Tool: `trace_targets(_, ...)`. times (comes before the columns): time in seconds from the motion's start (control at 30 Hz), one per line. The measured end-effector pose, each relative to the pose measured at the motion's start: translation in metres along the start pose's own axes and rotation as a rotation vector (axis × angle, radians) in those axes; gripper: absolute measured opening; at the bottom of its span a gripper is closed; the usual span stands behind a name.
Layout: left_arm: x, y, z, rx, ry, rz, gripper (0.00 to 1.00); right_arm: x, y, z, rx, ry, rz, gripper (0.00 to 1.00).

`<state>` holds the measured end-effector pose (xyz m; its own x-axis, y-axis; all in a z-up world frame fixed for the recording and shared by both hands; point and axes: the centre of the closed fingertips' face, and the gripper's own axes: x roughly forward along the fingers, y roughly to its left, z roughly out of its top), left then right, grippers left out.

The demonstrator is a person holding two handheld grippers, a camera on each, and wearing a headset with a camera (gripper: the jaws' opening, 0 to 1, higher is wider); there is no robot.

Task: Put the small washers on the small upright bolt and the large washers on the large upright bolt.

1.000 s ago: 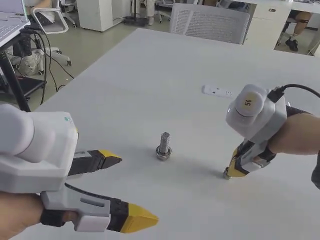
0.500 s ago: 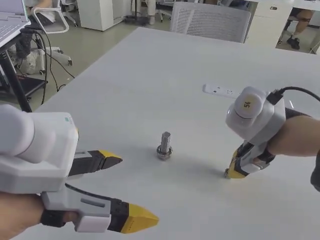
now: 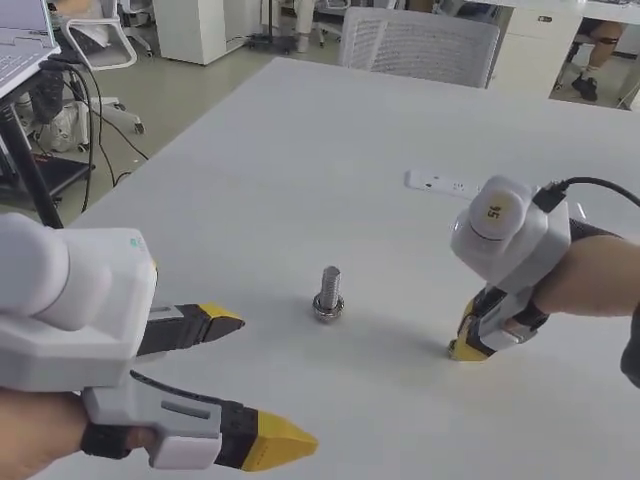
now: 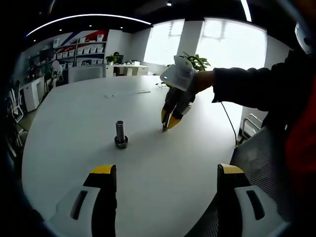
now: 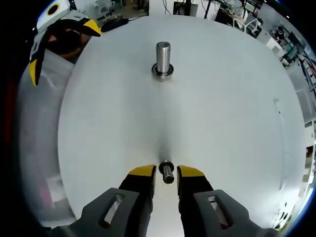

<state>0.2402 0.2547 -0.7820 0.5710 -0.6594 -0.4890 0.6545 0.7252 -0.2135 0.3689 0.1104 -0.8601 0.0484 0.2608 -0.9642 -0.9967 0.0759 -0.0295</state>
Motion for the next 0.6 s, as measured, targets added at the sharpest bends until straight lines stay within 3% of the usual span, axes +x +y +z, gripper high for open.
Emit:
trace_targets(0.4,-0.0001,0.0001,0.0013,0.002,-0.003,-0.001,0.84,-0.0004,-0.0027,-0.0055,0.021,-0.010,-0.008,0.33)
trace_targets(0.6,0.0005,-0.0002,0.0020,0.004,-0.004,-0.004,0.84,-0.0018,-0.0052,-0.0071,0.039,-0.026,-0.028,0.46)
